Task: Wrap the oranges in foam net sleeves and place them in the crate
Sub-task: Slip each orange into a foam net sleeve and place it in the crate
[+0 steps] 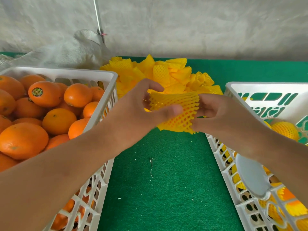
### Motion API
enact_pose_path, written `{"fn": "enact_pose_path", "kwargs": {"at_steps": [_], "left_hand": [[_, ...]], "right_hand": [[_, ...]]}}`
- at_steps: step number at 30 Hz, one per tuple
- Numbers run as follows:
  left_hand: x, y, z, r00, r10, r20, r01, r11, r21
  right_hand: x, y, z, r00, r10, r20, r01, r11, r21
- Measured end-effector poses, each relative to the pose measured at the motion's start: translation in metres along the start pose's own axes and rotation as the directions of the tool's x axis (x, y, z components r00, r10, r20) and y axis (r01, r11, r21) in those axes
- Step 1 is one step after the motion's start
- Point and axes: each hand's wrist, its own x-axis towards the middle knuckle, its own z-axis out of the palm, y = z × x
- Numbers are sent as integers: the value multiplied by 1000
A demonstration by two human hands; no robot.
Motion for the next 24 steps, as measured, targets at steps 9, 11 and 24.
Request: {"fn": "enact_pose_path", "kwargs": {"at_steps": [9,11,24], "left_hand": [[-5,0,4,953,289,90,-300,862,408],[-7,2,3,947,306,100,-319,849,421],[-8,-6,3,942,275,191,-334,812,479]], "right_hand": [[2,4,0,999,-15,50,8,990,143],[2,5,0,1000,13,19,-16,987,157],[-5,-4,3,991,-15,-135,16,1000,5]]}}
